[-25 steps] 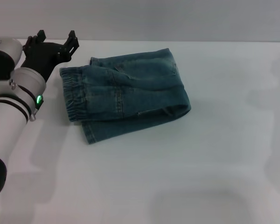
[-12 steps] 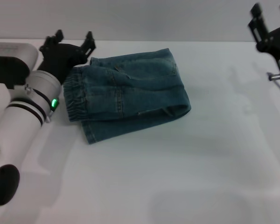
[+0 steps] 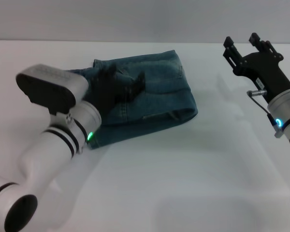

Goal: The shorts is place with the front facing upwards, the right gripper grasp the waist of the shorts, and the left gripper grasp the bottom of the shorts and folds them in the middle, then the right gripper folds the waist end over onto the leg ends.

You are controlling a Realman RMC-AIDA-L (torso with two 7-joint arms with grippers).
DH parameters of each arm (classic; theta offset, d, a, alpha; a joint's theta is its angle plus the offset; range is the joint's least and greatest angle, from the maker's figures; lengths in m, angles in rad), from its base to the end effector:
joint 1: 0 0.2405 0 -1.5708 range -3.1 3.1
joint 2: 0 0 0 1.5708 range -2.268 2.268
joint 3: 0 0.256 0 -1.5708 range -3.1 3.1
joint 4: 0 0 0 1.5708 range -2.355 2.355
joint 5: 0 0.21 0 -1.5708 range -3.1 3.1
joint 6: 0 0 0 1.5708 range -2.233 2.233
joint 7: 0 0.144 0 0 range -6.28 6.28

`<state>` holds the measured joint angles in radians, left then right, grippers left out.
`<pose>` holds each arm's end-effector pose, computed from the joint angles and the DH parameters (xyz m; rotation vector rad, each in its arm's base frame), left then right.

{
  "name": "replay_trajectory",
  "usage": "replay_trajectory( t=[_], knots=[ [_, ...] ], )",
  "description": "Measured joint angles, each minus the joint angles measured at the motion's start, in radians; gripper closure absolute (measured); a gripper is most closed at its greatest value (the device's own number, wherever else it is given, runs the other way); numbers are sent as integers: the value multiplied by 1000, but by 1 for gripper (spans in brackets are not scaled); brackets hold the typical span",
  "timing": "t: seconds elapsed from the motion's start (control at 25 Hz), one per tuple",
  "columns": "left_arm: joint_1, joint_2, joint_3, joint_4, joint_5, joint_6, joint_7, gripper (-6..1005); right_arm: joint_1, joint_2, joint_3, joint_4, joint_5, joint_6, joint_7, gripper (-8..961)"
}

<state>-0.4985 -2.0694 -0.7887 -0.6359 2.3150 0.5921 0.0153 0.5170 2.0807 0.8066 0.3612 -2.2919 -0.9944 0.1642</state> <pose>-0.2226 0.3620 -0.1046 -1.9926 -0.6673 -0.6509 0.2596 0.3664 -0.0519 -1.7347 0.6069 0.8471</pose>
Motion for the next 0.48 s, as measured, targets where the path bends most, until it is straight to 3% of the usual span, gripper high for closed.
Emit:
replay_trajectory(
  t=[0.16,0.48],
  knots=[
    [-10,-4,39,39,-1,-52,-34,189,-12,-2,7,7,5,-9,0,299],
    [-54,-4,37,126,-3,-89,-133,189,-4,-2,3,6,3,0,1,300]
  ],
)
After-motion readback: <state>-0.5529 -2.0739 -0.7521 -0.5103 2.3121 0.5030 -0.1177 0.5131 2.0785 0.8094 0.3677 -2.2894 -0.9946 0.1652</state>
